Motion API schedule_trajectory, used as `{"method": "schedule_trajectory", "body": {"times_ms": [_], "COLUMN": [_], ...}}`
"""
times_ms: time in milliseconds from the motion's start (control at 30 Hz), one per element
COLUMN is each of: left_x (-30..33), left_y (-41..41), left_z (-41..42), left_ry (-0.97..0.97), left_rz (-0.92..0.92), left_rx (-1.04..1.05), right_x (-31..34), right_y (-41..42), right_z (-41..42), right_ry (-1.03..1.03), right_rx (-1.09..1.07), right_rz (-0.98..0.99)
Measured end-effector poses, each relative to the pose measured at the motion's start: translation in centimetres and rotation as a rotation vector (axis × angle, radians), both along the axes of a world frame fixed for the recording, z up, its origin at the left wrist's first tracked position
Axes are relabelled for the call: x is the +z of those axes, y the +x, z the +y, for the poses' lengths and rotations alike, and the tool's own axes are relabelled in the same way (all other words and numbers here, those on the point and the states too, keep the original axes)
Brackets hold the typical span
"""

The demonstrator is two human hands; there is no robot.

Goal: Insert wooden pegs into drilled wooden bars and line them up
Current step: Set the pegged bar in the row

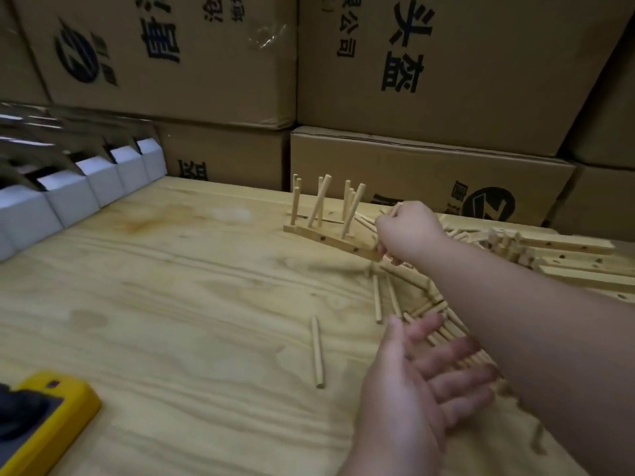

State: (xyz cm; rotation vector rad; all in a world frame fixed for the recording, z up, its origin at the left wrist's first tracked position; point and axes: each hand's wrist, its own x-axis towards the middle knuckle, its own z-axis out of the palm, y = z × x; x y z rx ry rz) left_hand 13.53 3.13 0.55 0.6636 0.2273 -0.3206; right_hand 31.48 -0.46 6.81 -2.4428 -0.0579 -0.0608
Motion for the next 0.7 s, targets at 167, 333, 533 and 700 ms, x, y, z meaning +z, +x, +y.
{"method": "schedule_trajectory", "body": {"times_ms": [167, 333, 533, 700], "left_x": [-0.1, -0.4, -0.9, -0.9], "left_y": [0.5, 0.4, 0.2, 0.3], "left_z": [0.1, -0.1, -0.2, -0.4], "left_ry": [-0.022, -0.016, 0.021, 0.066], "left_rz": [0.011, -0.013, -0.060, -0.034], "left_rx": [-0.027, 0.032, 0.055, -0.010], "right_x": [-1.1, -1.8, -3.7, -4.7], "right_y": [2.8, 4.3, 5.0, 4.7], "right_z": [2.2, 3.2, 3.2, 2.1], "right_ry": [-0.057, -0.057, -0.095, -0.310], "right_rx": [0.021, 0.031, 0.102, 0.199], "right_rz": [0.017, -0.029, -0.066, -0.019]}}
